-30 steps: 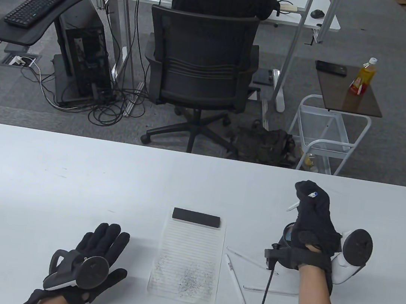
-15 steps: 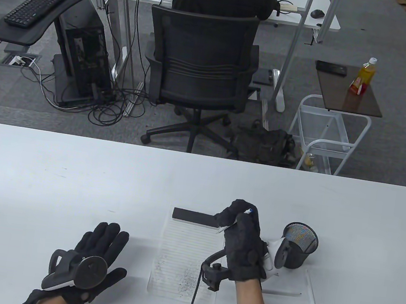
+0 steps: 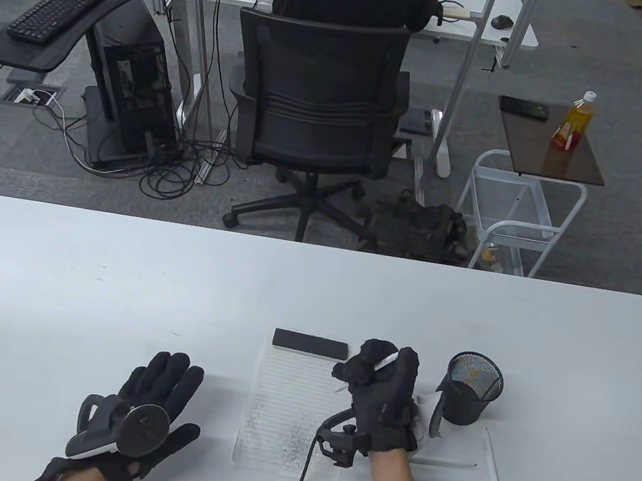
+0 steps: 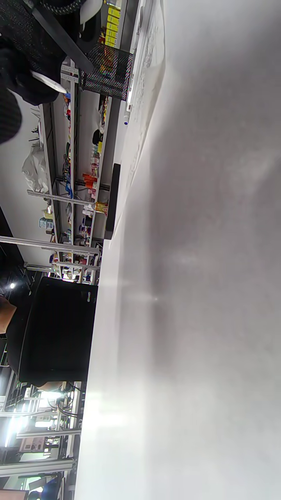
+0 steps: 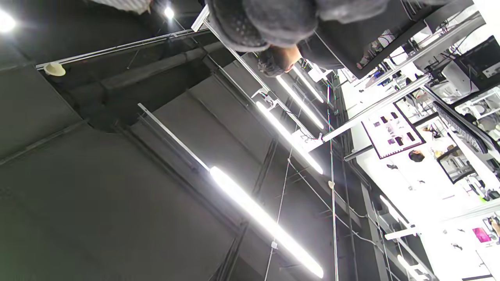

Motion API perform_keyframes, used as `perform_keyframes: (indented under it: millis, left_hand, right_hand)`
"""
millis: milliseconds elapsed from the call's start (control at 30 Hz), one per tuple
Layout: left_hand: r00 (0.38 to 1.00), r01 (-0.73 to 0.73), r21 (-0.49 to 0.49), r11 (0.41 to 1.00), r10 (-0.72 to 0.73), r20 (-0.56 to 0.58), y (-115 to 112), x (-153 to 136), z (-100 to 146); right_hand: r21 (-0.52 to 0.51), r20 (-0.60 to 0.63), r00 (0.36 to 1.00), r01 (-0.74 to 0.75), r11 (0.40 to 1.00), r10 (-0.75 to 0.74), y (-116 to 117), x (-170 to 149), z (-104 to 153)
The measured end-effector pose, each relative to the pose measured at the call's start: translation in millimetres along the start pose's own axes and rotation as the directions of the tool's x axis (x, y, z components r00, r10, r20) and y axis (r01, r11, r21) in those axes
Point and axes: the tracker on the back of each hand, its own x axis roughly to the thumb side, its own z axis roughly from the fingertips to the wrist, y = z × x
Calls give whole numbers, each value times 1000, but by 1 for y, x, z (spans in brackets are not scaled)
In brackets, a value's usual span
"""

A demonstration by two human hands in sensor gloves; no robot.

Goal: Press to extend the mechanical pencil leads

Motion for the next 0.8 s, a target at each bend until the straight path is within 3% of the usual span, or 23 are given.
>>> perform_keyframes:
  millis: [400, 800]
  left_hand:
    - [1000, 4, 1, 1000, -4, 0, -1, 0, 0]
    - [1000, 4, -2, 1000, -4, 1, -1, 1, 0]
  right_hand:
    - [-19, 2, 998, 66, 998, -66, -4, -5, 3]
    - [-21, 5, 1000, 31, 999, -31, -7, -8, 2]
